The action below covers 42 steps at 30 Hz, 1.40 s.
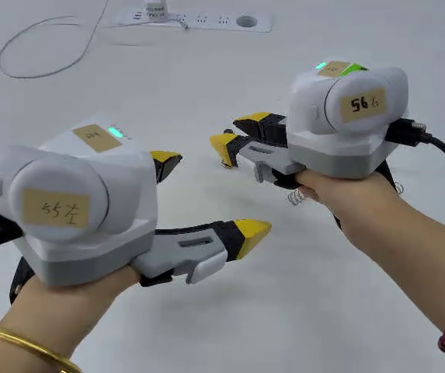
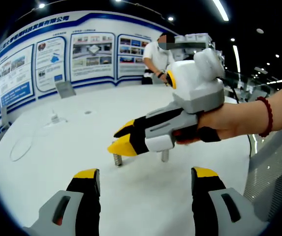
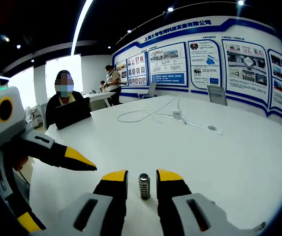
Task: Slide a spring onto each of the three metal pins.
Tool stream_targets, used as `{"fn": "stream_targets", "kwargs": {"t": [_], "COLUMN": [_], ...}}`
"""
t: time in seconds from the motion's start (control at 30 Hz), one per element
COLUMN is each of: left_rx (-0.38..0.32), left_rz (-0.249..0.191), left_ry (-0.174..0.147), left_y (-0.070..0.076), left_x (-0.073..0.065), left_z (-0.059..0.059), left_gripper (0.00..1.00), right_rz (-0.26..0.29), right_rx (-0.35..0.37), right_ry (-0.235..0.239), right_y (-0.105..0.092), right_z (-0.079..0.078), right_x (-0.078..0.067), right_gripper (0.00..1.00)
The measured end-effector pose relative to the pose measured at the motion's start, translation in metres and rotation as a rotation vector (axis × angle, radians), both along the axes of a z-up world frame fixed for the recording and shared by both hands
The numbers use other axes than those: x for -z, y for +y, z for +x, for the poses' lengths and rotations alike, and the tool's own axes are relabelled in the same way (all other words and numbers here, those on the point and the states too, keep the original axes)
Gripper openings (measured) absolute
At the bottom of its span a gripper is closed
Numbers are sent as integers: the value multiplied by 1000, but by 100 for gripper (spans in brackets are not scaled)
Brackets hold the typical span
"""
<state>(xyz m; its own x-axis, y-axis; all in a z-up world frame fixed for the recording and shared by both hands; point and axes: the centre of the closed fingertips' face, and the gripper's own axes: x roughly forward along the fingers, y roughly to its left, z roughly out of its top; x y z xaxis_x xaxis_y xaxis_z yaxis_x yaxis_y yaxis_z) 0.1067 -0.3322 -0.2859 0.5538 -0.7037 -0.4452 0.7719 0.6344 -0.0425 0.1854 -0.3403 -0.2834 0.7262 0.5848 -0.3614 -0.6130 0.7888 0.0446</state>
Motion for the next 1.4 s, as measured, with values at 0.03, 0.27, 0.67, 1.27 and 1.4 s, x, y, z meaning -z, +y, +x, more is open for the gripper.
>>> {"fn": "stream_targets", "kwargs": {"t": [0.03, 0.27, 0.67, 1.27, 1.4], "left_rx": [0, -3, 6, 1, 4], "left_rz": [0, -4, -3, 4, 7], "left_ry": [-1, -4, -10, -26, -33], "left_y": [0, 0, -3, -2, -4], "left_x": [0, -2, -3, -7, -9], "left_z": [0, 0, -2, -1, -1], "left_gripper": [77, 79, 82, 87, 87], "right_rz": [2, -2, -37, -42, -36], "right_rx": [2, 14, 31, 61, 64], "right_ry": [0, 5, 12, 36, 35], "right_y": [-1, -15, -37, -61, -66], "right_z": [-1, -5, -17, -36, -42], "right_x": [-2, -12, -20, -27, -30], "right_gripper": [25, 27, 30, 37, 39]}}
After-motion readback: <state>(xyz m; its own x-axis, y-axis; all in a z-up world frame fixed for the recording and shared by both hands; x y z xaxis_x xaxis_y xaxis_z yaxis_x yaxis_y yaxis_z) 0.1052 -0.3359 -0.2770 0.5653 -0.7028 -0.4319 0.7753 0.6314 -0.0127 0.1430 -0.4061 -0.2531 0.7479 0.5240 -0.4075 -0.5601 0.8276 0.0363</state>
